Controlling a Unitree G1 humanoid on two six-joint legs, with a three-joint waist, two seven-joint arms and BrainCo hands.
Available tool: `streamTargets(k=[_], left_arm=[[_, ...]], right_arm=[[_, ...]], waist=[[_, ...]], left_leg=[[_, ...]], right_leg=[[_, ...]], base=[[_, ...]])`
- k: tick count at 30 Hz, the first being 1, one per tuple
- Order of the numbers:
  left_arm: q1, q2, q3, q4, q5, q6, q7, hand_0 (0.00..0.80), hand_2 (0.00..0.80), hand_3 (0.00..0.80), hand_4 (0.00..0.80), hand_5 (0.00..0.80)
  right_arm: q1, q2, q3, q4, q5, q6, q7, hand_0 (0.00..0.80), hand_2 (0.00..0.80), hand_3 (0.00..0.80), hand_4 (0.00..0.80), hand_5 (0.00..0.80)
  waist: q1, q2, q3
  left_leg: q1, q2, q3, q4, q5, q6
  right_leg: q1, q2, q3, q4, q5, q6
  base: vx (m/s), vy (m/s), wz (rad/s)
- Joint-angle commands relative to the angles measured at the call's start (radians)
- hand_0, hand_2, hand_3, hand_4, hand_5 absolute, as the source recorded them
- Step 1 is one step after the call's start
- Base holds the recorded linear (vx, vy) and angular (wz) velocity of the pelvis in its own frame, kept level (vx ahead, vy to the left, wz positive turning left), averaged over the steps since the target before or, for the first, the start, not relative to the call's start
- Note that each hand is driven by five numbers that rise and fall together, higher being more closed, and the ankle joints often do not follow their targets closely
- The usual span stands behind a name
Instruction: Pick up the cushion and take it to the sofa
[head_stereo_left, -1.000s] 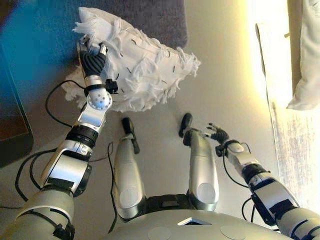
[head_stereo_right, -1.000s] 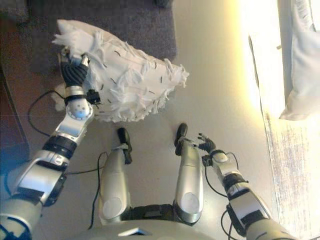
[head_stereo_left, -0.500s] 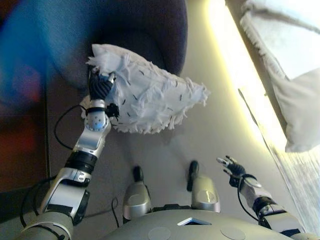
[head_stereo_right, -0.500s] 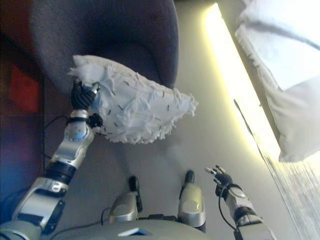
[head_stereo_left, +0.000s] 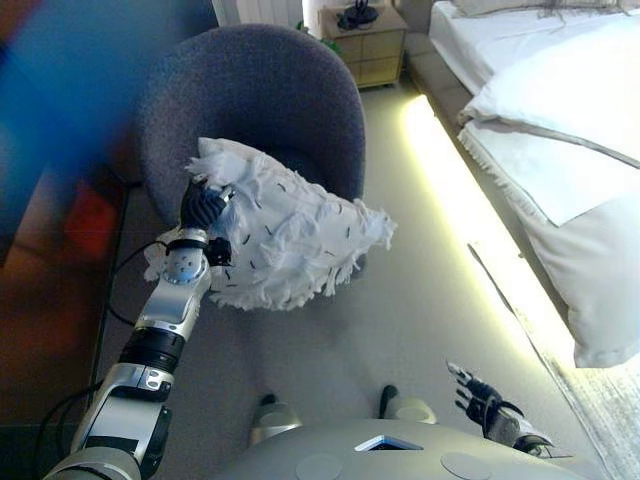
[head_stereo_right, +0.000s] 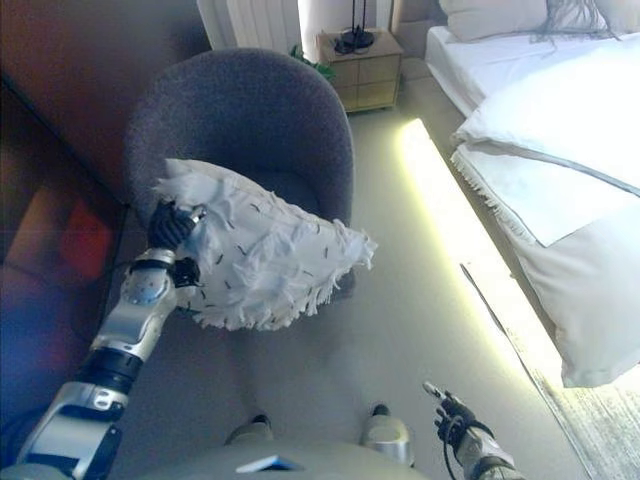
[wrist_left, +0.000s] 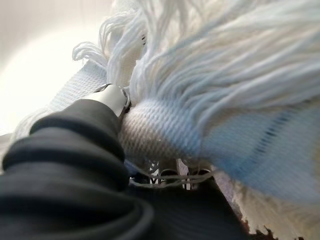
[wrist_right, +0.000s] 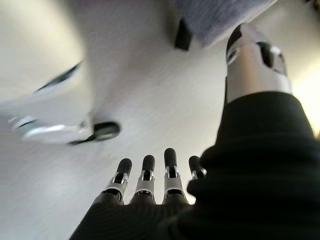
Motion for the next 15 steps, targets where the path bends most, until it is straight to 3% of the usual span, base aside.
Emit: streamTargets(k=[1, 3, 5, 15], left_arm=[[-0.097, 0.081, 0.118, -0.151, -0.049, -0.080, 0.009, 0.800, 0.800, 0.800, 0.800, 0.800], [-0.113, 0.100, 0.115, -0.150, -0.045, -0.064, -0.004, 0.800, 0.800, 0.800, 0.800, 0.800], [-0.128, 0.114, 0.112, -0.136, -0.047, -0.056, -0.007, 0.800, 0.800, 0.800, 0.800, 0.800], [-0.184, 0.127, 0.101, -0.034, -0.030, -0.040, -0.017, 0.800, 0.800, 0.800, 0.800, 0.800]], right_arm=[[0.000, -0.023, -0.033, 0.033, -0.040, 0.031, -0.019, 0.000, 0.000, 0.000, 0.000, 0.000], [0.008, -0.026, -0.041, 0.053, -0.040, 0.032, -0.019, 0.000, 0.000, 0.000, 0.000, 0.000], [0.009, -0.027, -0.046, 0.071, -0.028, 0.027, -0.016, 0.000, 0.000, 0.000, 0.000, 0.000], [0.042, 0.002, -0.045, 0.084, -0.037, 0.026, 0.008, 0.000, 0.000, 0.000, 0.000, 0.000]], waist=[[0.002, -0.033, -0.068], [0.003, -0.023, -0.075], [-0.004, -0.019, -0.081], [-0.047, -0.023, -0.114]], left_leg=[[-0.082, -0.150, -0.017, 0.105, -0.109, -0.004], [-0.052, -0.176, -0.024, 0.025, -0.109, 0.015], [-0.025, -0.180, -0.018, -0.031, -0.102, 0.027], [0.037, -0.196, 0.049, -0.098, -0.120, 0.059]], right_leg=[[0.024, 0.027, 0.025, 0.004, -0.019, -0.011], [0.016, 0.039, 0.028, 0.007, -0.013, -0.002], [0.009, 0.047, 0.038, 0.012, -0.017, 0.001], [0.009, 0.044, 0.057, -0.008, 0.003, 0.027]], base=[[0.009, 0.052, -0.01], [0.027, 0.078, -0.08], [0.018, 0.087, -0.09], [0.008, 0.069, -0.10]])
